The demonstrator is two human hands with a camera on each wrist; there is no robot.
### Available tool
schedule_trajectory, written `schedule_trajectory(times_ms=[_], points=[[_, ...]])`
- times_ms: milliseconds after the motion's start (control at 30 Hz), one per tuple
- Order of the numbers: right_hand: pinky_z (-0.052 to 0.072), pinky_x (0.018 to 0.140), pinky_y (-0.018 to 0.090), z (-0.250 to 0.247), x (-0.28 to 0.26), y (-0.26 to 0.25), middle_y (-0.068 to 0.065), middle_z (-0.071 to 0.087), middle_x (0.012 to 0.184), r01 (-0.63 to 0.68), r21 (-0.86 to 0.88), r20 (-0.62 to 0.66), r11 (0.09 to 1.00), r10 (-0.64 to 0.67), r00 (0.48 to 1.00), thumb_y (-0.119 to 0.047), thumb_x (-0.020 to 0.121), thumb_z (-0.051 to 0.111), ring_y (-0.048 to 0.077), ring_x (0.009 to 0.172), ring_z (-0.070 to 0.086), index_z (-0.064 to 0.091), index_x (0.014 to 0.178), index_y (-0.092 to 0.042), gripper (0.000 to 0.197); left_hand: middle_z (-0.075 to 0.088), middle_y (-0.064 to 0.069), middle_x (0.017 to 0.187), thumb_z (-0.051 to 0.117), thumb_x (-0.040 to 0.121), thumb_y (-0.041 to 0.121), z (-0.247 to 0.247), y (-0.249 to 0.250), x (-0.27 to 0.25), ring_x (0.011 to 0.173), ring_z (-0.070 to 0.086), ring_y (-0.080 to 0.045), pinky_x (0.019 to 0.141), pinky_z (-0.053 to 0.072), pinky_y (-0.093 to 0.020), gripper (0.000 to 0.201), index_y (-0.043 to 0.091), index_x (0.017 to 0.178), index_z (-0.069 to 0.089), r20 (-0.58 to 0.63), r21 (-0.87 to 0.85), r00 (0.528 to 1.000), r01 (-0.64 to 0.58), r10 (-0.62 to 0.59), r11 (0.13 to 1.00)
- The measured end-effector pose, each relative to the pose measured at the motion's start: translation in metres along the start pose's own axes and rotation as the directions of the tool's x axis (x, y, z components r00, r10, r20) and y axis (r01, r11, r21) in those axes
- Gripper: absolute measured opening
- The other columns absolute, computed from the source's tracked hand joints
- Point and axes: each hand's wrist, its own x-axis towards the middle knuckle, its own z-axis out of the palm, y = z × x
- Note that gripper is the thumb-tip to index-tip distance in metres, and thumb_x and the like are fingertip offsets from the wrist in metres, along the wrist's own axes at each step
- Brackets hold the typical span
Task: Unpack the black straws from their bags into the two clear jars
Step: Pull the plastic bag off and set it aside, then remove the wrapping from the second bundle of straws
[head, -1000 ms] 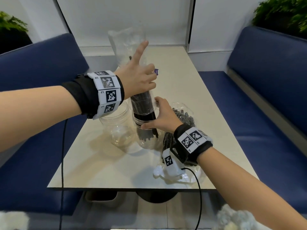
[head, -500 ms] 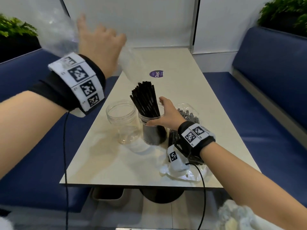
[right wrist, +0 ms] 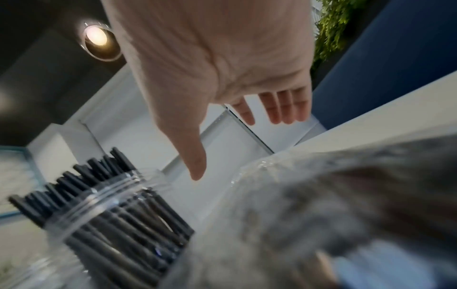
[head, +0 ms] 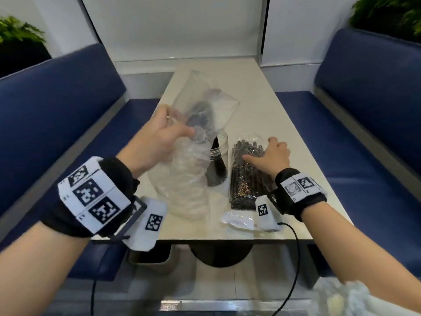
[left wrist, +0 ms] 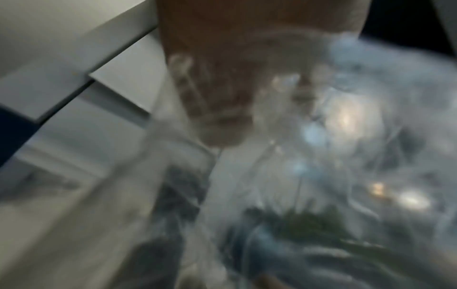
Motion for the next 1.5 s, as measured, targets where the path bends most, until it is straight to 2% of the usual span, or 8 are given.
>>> schedule_trajectory(times_ms=[200, 400, 533, 700, 967, 1133, 1300, 1500], points=[[0.045, 0.096, 0.039, 0.020, 0.009, 0.023, 0.019, 0.047, 0.131, -0.295, 0.104, 0.268, 0.950, 0.259, 0.928, -0.052, 0.061, 0.079, 0.033, 0.119, 0.049, 0.022, 0.140, 0.003, 0.112, 0.039, 0.003, 0.074, 0.051, 0.073, 0.009, 0.052, -0.044, 0.000, 0.046, 0.039, -0.004, 0.047, 0.033, -0.020, 0.020, 0.022, 0.080, 0.038, 0.103, -0.355, 0.985, 0.165, -0.137, 0.920], [0.051, 0.063, 0.034, 0.019, 0.008, 0.037, 0.014, 0.064, 0.085, -0.354, 0.361, 0.266, 0.863, 0.268, 0.926, -0.028, 0.049, 0.089, 0.027, 0.072, 0.060, 0.063, 0.090, 0.003, 0.058, 0.044, 0.003, 0.104, 0.054, 0.090, 0.007, 0.104, -0.070, 0.006, 0.089, 0.054, -0.012, 0.065, 0.050, -0.014, 0.028, 0.017, 0.113, 0.041, 0.020, -0.124, 0.996, 0.084, -0.082, 0.989], [0.057, 0.072, 0.036, -0.001, 0.001, 0.050, 0.013, 0.069, 0.091, -0.289, 0.390, 0.140, 0.874, 0.254, 0.957, -0.031, 0.043, 0.091, 0.027, 0.079, 0.065, 0.060, 0.098, 0.002, 0.072, 0.037, -0.003, 0.108, 0.044, 0.092, 0.000, 0.129, -0.077, 0.007, 0.080, 0.048, -0.013, 0.066, 0.044, -0.027, 0.044, 0.019, 0.129, 0.029, -0.004, 0.232, 0.991, -0.132, 0.137, 0.964], [0.044, 0.078, 0.028, -0.043, -0.020, 0.065, 0.003, 0.054, 0.106, -0.083, 0.441, -0.206, 0.893, 0.191, 0.960, -0.025, 0.058, 0.087, 0.018, 0.094, 0.052, 0.040, 0.118, -0.003, 0.079, 0.057, -0.007, 0.106, 0.040, 0.092, 0.003, 0.160, -0.087, 0.020, 0.097, 0.046, -0.027, 0.076, 0.033, -0.033, 0.029, 0.020, 0.112, 0.053, 0.065, 0.709, 0.970, -0.209, 0.233, 0.674], [0.042, 0.078, 0.025, -0.058, -0.042, 0.080, -0.002, 0.052, 0.100, 0.062, 0.529, -0.371, 0.846, 0.165, 0.914, -0.018, 0.063, 0.084, 0.014, 0.091, 0.053, 0.039, 0.109, -0.008, 0.065, 0.011, -0.015, 0.152, 0.038, 0.097, 0.037, 0.185, -0.074, 0.034, 0.137, 0.016, -0.032, 0.111, 0.022, -0.040, 0.049, 0.008, 0.136, 0.038, 0.306, 0.687, 0.946, -0.143, -0.104, 0.713], [0.042, 0.074, 0.019, -0.053, -0.040, 0.086, -0.004, 0.051, 0.101, 0.088, 0.537, -0.387, 0.839, 0.152, 0.909, -0.017, 0.064, 0.083, 0.012, 0.092, 0.052, 0.038, 0.114, -0.006, 0.069, 0.034, -0.005, 0.138, 0.041, 0.097, 0.031, 0.171, -0.060, 0.004, 0.123, 0.036, -0.024, 0.100, 0.036, -0.034, 0.041, 0.015, 0.135, 0.042, 0.353, 0.670, 0.917, -0.385, 0.184, 0.634], [0.040, 0.057, -0.004, -0.056, -0.036, 0.083, -0.012, 0.050, 0.090, 0.157, 0.540, -0.427, 0.827, 0.108, 0.898, -0.018, 0.063, 0.084, 0.000, 0.079, 0.051, 0.038, 0.108, -0.008, 0.065, 0.046, -0.005, 0.136, 0.035, 0.090, 0.061, 0.174, -0.074, -0.007, 0.125, 0.042, -0.025, 0.101, 0.039, -0.040, 0.064, 0.016, 0.135, 0.041, 0.636, 0.691, 0.744, -0.428, -0.207, 0.583], [0.043, 0.064, 0.001, -0.079, -0.046, 0.071, -0.020, 0.050, 0.088, 0.318, 0.504, -0.541, 0.803, 0.006, 0.841, -0.020, 0.061, 0.085, -0.008, 0.081, 0.052, 0.035, 0.100, -0.017, 0.063, -0.008, -0.009, 0.158, 0.038, 0.087, 0.064, 0.192, -0.094, 0.024, 0.146, -0.004, -0.027, 0.117, 0.008, -0.039, 0.090, 0.013, 0.149, -0.002, 0.624, 0.756, 0.710, -0.443, -0.326, 0.481]])
